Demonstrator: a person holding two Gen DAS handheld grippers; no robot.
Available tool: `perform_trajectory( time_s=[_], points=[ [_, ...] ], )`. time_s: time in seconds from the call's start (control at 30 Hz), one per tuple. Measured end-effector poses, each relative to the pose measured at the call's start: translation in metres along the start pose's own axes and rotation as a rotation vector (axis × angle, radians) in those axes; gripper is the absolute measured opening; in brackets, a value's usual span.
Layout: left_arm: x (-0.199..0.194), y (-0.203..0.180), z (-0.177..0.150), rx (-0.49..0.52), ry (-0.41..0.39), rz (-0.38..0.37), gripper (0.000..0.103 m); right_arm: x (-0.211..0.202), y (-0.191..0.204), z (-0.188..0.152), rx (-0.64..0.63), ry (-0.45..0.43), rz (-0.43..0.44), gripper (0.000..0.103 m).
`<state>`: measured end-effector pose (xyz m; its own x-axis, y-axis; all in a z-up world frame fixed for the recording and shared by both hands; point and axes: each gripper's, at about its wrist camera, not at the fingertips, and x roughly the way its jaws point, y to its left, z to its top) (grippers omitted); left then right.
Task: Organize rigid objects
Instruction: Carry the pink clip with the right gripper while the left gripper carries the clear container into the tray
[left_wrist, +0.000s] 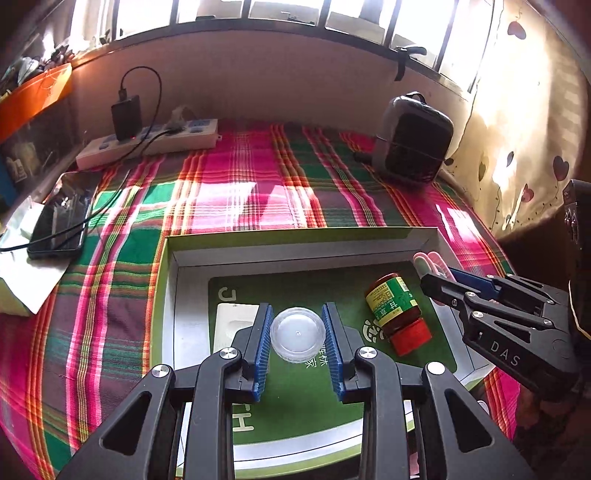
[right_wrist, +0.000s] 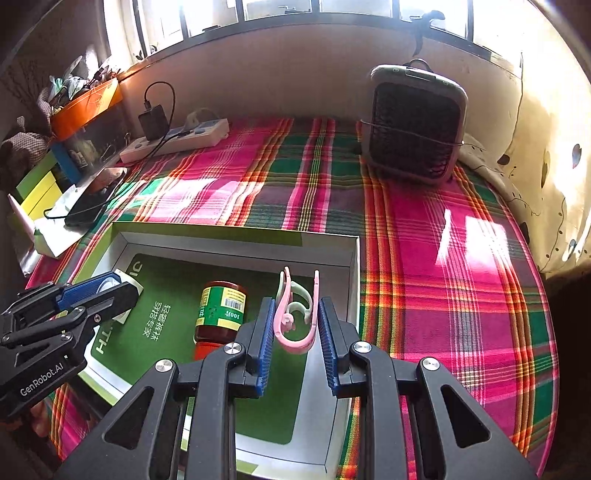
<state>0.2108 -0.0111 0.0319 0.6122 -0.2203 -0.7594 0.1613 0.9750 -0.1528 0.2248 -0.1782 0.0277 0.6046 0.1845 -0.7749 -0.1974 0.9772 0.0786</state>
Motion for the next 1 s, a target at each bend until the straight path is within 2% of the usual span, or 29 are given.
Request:
perform_trajectory(
  time_s=[1.0],
  points=[
    [0.024,-0.014,0.001,0.057,0.026,0.018,0.026,0.020,0.010,0.002,-0.055,0.012,0.001,0.025]
  ],
)
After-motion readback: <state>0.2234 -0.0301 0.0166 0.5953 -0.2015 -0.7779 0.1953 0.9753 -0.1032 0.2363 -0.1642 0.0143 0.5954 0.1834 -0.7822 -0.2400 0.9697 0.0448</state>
